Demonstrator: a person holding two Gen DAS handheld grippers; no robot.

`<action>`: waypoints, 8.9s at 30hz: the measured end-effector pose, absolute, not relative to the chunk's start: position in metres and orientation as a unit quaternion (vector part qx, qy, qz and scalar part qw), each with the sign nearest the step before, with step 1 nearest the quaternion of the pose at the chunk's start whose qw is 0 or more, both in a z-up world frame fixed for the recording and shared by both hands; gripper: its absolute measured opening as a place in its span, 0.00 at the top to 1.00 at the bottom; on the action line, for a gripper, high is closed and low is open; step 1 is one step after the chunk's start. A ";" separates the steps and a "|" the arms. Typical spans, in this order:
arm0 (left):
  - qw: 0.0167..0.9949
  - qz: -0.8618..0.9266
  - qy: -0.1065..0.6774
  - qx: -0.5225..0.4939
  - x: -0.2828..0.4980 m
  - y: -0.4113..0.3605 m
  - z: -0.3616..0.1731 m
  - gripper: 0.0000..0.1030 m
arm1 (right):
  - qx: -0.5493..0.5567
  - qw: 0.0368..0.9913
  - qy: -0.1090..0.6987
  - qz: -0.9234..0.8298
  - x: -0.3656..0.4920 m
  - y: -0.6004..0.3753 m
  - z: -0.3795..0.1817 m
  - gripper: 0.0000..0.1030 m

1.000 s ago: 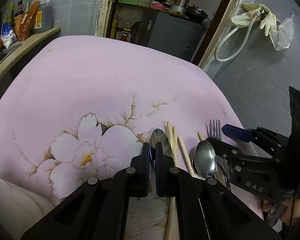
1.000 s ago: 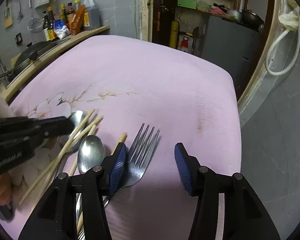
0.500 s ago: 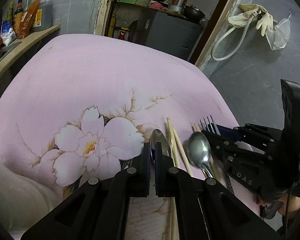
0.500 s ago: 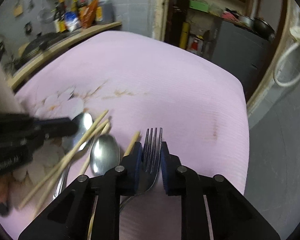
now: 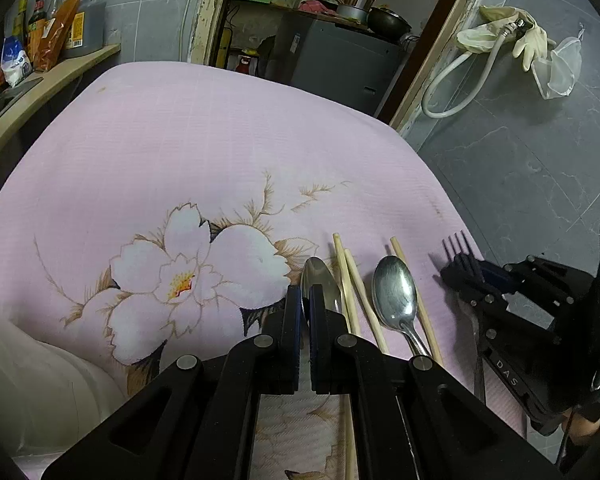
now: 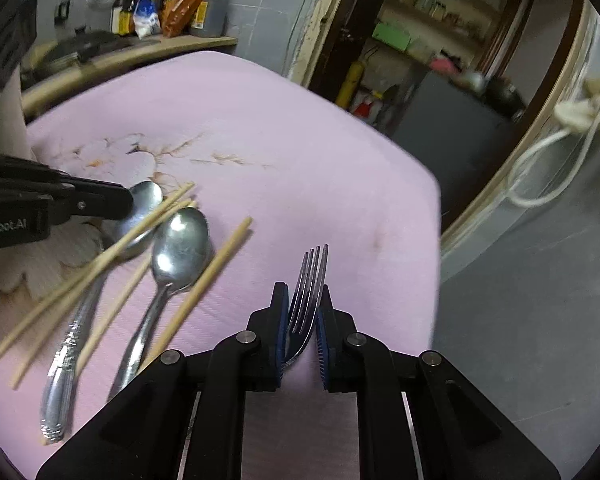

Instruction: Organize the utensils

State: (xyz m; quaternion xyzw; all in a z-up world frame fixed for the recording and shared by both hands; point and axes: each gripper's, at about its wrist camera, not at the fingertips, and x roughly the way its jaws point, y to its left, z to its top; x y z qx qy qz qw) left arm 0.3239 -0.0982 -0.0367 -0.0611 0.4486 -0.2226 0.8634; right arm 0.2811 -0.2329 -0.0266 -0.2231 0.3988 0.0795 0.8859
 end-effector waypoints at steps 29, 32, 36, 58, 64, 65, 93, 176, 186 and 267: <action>0.860 -0.224 0.454 -0.063 0.325 -0.096 -0.039 0.98 | 0.042 0.885 0.439 0.149 0.279 -0.277 -0.015 0.78; 0.860 -0.224 0.455 -0.063 0.325 -0.097 -0.039 0.98 | 0.032 0.885 0.437 0.160 0.277 -0.270 -0.017 0.90; 0.859 -0.224 0.455 -0.063 0.325 -0.097 -0.038 0.98 | -0.045 0.886 0.440 0.139 0.272 -0.255 -0.020 0.91; 0.857 -0.225 0.460 -0.062 0.326 -0.098 -0.038 0.98 | -0.058 0.889 0.450 0.053 0.289 -0.262 -0.029 0.68; 0.856 -0.226 0.461 -0.062 0.325 -0.097 -0.038 0.98 | -0.087 0.887 0.451 0.038 0.289 -0.252 -0.032 0.77; 0.856 -0.226 0.460 -0.062 0.325 -0.097 -0.038 0.98 | -0.091 0.887 0.451 0.036 0.289 -0.251 -0.032 0.78; 0.950 -0.195 0.243 -0.030 0.245 -0.086 0.029 1.00 | -0.031 0.964 0.246 0.096 0.185 -0.260 0.019 0.83; 0.967 -0.145 0.198 -0.069 0.177 0.001 0.043 1.00 | -0.064 0.897 0.414 0.143 0.314 -0.161 -0.026 0.79; 0.968 -0.143 0.192 -0.071 0.173 0.003 0.046 1.00 | -0.046 0.928 0.320 0.186 0.261 -0.172 0.004 0.81; 0.988 -0.026 0.135 -0.076 0.197 0.112 0.074 0.74 | 0.030 0.921 0.130 0.366 0.244 -0.083 0.088 0.66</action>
